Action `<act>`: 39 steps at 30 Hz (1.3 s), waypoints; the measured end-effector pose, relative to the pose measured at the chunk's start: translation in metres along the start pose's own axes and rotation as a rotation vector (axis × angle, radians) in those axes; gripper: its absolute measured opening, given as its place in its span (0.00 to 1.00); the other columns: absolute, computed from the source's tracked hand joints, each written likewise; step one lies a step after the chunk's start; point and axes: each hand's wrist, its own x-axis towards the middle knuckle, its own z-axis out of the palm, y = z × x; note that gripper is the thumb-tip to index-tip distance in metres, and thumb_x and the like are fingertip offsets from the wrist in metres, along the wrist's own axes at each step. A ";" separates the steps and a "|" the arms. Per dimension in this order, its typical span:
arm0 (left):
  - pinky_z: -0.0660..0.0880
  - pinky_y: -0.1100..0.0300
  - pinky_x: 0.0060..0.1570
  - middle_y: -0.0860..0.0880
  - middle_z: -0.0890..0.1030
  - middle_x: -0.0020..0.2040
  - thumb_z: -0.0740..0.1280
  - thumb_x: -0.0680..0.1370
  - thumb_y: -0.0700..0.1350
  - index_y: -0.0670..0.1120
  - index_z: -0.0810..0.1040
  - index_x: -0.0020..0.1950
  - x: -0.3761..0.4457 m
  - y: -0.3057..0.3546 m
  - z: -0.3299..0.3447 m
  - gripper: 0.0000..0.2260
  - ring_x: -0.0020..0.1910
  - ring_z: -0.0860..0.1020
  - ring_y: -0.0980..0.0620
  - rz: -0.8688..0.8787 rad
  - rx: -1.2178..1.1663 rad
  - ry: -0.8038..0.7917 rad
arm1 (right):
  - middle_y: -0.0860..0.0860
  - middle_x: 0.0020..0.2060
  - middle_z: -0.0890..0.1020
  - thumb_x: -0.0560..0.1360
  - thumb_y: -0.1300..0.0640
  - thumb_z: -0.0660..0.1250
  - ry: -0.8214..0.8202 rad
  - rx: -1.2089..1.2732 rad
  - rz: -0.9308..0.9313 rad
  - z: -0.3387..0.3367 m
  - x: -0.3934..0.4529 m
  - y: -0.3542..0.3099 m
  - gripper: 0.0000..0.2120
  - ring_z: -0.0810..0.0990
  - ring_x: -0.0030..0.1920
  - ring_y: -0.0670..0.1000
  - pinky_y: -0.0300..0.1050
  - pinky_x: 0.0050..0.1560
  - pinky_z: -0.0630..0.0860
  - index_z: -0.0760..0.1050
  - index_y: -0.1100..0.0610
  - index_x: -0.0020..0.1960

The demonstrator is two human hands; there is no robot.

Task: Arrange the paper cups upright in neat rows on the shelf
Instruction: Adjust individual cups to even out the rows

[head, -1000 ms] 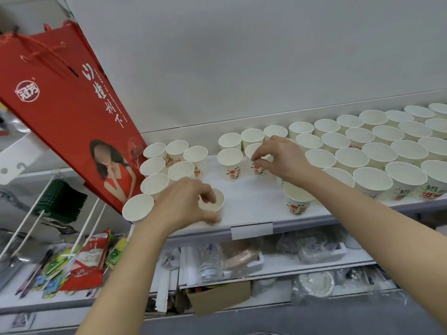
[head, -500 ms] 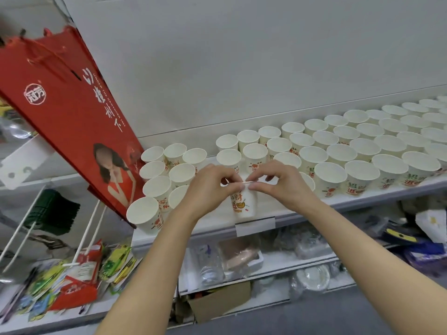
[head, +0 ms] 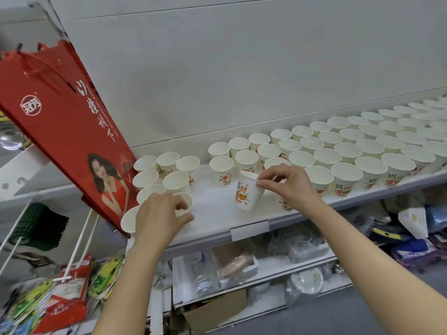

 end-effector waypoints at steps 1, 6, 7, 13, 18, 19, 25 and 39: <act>0.74 0.55 0.39 0.56 0.82 0.42 0.74 0.70 0.54 0.56 0.82 0.43 -0.001 -0.001 0.000 0.05 0.47 0.76 0.50 -0.021 0.041 -0.002 | 0.44 0.40 0.83 0.69 0.57 0.75 0.002 -0.007 -0.003 -0.002 0.002 -0.001 0.05 0.77 0.42 0.46 0.46 0.47 0.76 0.83 0.47 0.39; 0.68 0.58 0.32 0.55 0.81 0.38 0.72 0.73 0.52 0.55 0.83 0.40 -0.003 0.016 0.003 0.03 0.43 0.75 0.50 -0.057 -0.020 0.018 | 0.43 0.41 0.83 0.69 0.55 0.75 -0.022 -0.093 -0.013 -0.015 0.017 0.008 0.03 0.76 0.41 0.42 0.38 0.44 0.73 0.83 0.48 0.41; 0.68 0.58 0.33 0.55 0.81 0.39 0.72 0.73 0.53 0.55 0.83 0.41 0.000 0.027 0.003 0.03 0.43 0.76 0.51 -0.028 -0.054 0.023 | 0.43 0.41 0.83 0.70 0.55 0.75 -0.038 -0.123 -0.025 -0.018 0.020 0.011 0.02 0.76 0.42 0.42 0.38 0.44 0.73 0.84 0.49 0.41; 0.76 0.54 0.41 0.52 0.82 0.44 0.69 0.77 0.51 0.53 0.84 0.46 0.035 0.085 0.021 0.05 0.46 0.78 0.47 0.067 -0.061 -0.014 | 0.44 0.39 0.81 0.69 0.54 0.75 -0.131 -0.385 -0.238 -0.023 0.042 0.027 0.02 0.70 0.45 0.45 0.40 0.45 0.66 0.84 0.51 0.41; 0.74 0.55 0.40 0.51 0.81 0.45 0.68 0.77 0.50 0.52 0.84 0.49 0.033 0.094 0.037 0.06 0.48 0.77 0.47 0.119 -0.023 -0.017 | 0.43 0.40 0.81 0.70 0.55 0.74 -0.266 -0.553 -0.309 -0.025 0.047 0.033 0.02 0.71 0.47 0.48 0.50 0.45 0.73 0.83 0.50 0.42; 0.74 0.55 0.41 0.51 0.81 0.45 0.69 0.77 0.50 0.52 0.84 0.49 0.032 0.093 0.038 0.06 0.48 0.77 0.47 0.122 -0.021 -0.017 | 0.43 0.42 0.82 0.70 0.55 0.74 -0.287 -0.579 -0.323 -0.025 0.049 0.032 0.02 0.72 0.48 0.47 0.51 0.46 0.73 0.83 0.50 0.42; 0.74 0.55 0.44 0.54 0.81 0.50 0.71 0.76 0.50 0.54 0.83 0.54 0.030 0.092 0.034 0.08 0.50 0.77 0.51 0.123 -0.045 -0.009 | 0.45 0.46 0.80 0.70 0.50 0.74 -0.321 -0.644 -0.294 -0.026 0.050 0.031 0.08 0.76 0.49 0.47 0.46 0.49 0.73 0.82 0.46 0.49; 0.71 0.58 0.40 0.54 0.82 0.49 0.70 0.76 0.49 0.54 0.83 0.51 0.041 0.100 0.037 0.05 0.49 0.78 0.52 0.067 -0.025 -0.003 | 0.49 0.47 0.80 0.70 0.57 0.72 -0.362 -0.719 -0.322 -0.012 0.059 0.031 0.08 0.76 0.51 0.50 0.46 0.47 0.74 0.82 0.46 0.47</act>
